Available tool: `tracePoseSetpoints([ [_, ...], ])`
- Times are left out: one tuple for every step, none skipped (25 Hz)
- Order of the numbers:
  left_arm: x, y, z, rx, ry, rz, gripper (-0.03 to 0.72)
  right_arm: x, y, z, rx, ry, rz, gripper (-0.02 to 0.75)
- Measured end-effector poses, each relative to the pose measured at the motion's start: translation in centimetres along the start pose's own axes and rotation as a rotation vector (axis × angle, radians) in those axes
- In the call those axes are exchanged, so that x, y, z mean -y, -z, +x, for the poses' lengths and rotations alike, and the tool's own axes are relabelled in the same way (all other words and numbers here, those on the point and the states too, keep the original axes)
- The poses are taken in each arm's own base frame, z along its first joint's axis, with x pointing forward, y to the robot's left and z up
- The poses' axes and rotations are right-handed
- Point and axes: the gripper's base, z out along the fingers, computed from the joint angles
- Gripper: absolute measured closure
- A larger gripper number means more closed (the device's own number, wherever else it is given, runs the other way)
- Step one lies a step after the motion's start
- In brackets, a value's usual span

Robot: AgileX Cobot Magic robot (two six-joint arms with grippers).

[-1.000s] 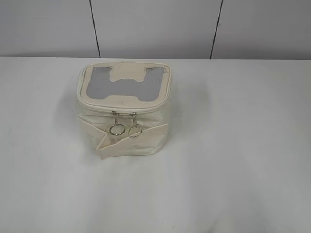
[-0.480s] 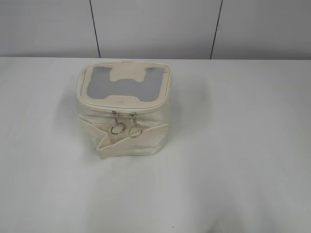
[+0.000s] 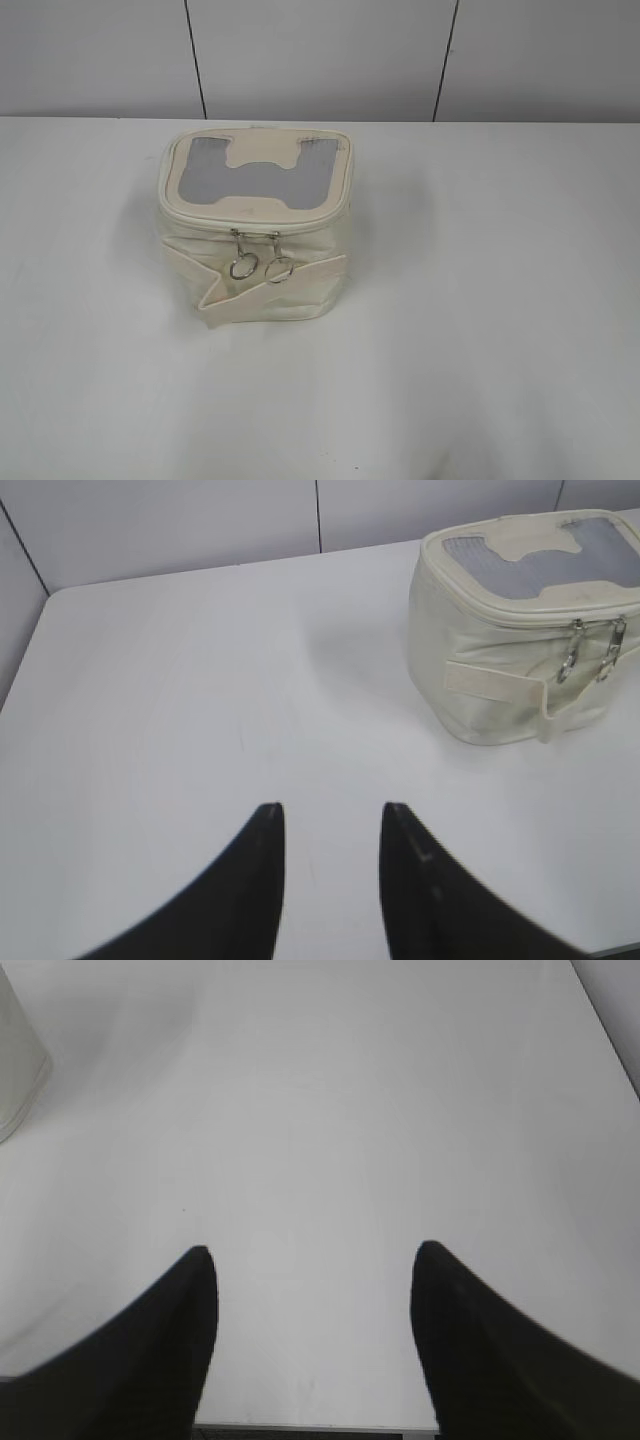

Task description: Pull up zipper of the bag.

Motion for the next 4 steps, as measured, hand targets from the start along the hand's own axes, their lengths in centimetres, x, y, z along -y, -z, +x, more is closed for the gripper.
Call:
tracePoseSetpoints([
  [0.0, 0.0, 0.0, 0.0, 0.0, 0.0, 0.443, 0.0, 0.0, 0.0, 0.0, 0.0, 0.0, 0.252],
  [0.0, 0.0, 0.0, 0.0, 0.0, 0.0, 0.443, 0.0, 0.0, 0.0, 0.0, 0.0, 0.0, 0.252],
  [0.0, 0.0, 0.0, 0.0, 0.0, 0.0, 0.443, 0.0, 0.0, 0.0, 0.0, 0.0, 0.0, 0.252],
  [0.0, 0.0, 0.0, 0.0, 0.0, 0.0, 0.443, 0.0, 0.0, 0.0, 0.0, 0.0, 0.0, 0.252],
])
